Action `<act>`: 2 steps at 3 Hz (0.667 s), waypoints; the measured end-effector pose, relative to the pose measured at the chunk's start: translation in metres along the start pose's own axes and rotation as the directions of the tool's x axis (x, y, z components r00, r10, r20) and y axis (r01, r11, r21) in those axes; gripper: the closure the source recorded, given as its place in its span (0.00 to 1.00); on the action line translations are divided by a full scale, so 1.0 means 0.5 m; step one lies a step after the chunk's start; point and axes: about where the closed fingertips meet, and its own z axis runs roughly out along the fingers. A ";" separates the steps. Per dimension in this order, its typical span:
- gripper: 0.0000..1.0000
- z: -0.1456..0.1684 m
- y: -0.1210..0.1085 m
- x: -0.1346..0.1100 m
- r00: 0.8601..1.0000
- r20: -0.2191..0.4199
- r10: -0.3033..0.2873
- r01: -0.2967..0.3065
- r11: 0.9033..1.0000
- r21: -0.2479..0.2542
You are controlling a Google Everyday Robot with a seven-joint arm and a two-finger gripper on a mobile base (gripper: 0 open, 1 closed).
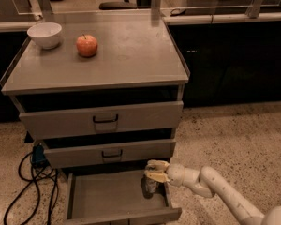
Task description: Place redbull can into bottom drawer
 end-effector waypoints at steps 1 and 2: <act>1.00 0.062 -0.025 0.094 0.994 0.080 0.075 -0.073 0.997 -0.033; 1.00 0.057 -0.043 0.112 0.993 0.084 0.078 -0.077 0.997 -0.014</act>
Offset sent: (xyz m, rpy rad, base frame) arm 0.0079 0.0232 -0.0455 0.0951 0.0396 0.0031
